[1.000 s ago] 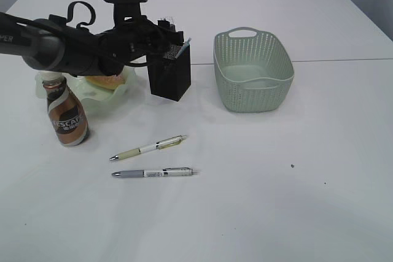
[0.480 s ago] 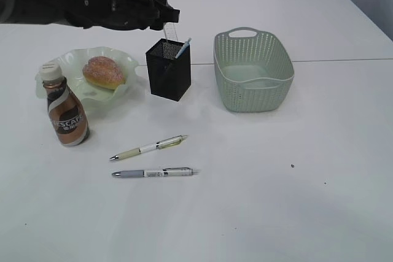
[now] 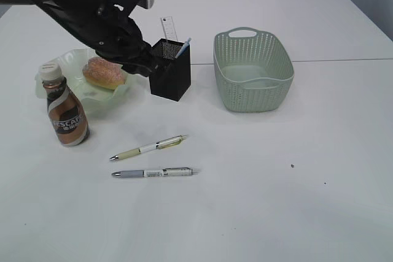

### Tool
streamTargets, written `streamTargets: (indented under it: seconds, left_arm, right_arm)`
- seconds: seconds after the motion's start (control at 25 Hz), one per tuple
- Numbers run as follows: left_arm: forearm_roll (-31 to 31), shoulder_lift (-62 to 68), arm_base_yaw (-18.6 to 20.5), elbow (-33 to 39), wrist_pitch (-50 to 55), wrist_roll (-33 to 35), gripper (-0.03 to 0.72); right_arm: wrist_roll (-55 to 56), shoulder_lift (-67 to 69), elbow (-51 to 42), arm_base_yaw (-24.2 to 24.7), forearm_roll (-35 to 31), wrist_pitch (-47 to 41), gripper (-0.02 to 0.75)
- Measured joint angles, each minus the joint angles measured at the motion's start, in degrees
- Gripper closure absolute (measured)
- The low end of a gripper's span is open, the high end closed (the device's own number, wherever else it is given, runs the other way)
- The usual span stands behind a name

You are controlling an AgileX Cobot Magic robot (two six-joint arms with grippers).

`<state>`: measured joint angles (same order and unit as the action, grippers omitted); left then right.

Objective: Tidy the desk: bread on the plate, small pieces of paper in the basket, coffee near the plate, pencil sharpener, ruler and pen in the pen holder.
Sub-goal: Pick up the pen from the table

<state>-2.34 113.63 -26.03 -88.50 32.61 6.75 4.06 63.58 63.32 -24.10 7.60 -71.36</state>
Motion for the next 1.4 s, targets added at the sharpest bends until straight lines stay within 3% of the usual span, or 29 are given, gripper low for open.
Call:
streamTargets:
  seconds: [0.24,0.76,1.04,1.4]
  left_arm:
    - [1.0,-0.6,-2.7,0.0,10.9,6.6,0.386]
    - [1.9,-0.1,-9.9,-0.2,32.4,22.8,0.392]
    - [6.5,0.1,-10.4,-0.2,29.4,23.3,0.392]
    - [8.5,2.8,-10.4,-0.3,25.2,31.6,0.392]
  right_arm:
    - [0.0,0.0,0.0,0.0,0.1,0.0,0.372]
    - [0.0,0.0,0.0,0.0,0.4,0.0,0.372]
    - [0.0,0.0,0.0,0.0,0.4,0.0,0.372]
    - [0.0,0.0,0.0,0.0,0.4,0.0,0.372]
